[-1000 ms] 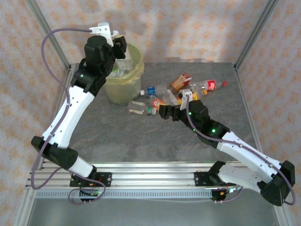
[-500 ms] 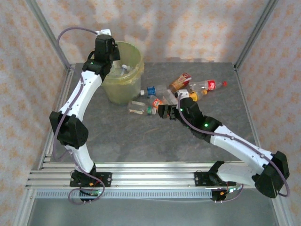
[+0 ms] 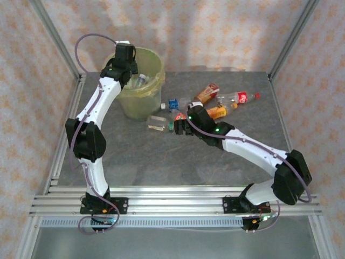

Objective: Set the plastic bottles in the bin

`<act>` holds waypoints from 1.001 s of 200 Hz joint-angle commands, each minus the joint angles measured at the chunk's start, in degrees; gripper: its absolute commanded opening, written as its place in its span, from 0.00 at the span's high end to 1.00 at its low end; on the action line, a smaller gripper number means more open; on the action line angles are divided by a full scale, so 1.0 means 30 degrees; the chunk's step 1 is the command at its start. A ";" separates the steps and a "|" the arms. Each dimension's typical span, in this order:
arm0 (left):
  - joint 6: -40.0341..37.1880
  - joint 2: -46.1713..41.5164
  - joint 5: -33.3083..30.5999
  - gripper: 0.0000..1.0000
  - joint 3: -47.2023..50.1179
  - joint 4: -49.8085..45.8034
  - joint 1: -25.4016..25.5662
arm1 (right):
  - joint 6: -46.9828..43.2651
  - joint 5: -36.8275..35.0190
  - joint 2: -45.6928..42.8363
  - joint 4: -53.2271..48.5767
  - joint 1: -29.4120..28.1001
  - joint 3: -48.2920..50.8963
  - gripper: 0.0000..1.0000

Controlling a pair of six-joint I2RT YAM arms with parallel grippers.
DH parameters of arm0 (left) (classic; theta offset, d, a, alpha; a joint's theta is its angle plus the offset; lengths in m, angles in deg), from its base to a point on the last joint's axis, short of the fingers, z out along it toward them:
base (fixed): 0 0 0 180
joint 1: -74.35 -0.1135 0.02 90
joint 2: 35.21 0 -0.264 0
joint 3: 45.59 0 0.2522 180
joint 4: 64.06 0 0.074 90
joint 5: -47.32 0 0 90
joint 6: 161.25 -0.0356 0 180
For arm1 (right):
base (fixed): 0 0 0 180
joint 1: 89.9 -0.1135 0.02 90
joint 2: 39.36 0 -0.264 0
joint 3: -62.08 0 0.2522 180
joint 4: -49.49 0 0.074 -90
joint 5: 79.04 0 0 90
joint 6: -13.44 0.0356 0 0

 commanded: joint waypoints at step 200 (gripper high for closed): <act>0.3700 -0.7550 0.0350 0.00 0.2988 -0.0365 -0.0088 | -0.1630 0.1729 0.2973 -0.0799 -0.0073 -0.1968 0.09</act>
